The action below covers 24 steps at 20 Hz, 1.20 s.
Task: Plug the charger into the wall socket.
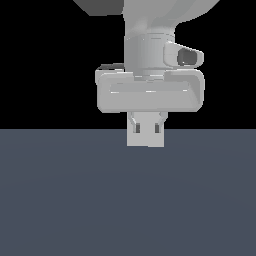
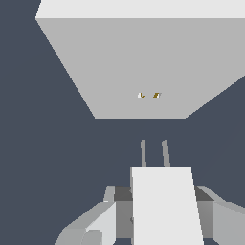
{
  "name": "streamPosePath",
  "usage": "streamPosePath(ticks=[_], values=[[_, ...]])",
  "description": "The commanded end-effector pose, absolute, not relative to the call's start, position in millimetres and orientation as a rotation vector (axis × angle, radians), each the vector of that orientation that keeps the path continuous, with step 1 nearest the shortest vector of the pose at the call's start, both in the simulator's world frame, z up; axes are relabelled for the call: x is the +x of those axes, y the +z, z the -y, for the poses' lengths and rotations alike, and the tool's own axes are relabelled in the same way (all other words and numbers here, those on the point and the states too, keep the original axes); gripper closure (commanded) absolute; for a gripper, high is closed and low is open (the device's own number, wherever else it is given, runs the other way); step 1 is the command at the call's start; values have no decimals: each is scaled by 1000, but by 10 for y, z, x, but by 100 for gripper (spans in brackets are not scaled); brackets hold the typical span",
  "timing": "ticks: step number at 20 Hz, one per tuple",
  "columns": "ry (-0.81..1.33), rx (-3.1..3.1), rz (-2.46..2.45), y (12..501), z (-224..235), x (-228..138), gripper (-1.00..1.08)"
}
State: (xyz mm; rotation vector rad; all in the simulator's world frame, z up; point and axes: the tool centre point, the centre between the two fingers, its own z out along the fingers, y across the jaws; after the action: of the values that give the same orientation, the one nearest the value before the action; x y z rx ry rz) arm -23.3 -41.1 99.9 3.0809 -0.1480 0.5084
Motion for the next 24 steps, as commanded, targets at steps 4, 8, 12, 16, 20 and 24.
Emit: streamPosePath(ticks=[4,8,12,16,20,24], values=[[508,3081,148,1000,412,-215,108],[508,3082,148,1000,419,-138,108],[508,3082,148,1001,432,0,108],[508,3082,148,1001,447,150,108],[508,3082,148,1001,457,240,108],[508,3082,147,1000,458,270,108]])
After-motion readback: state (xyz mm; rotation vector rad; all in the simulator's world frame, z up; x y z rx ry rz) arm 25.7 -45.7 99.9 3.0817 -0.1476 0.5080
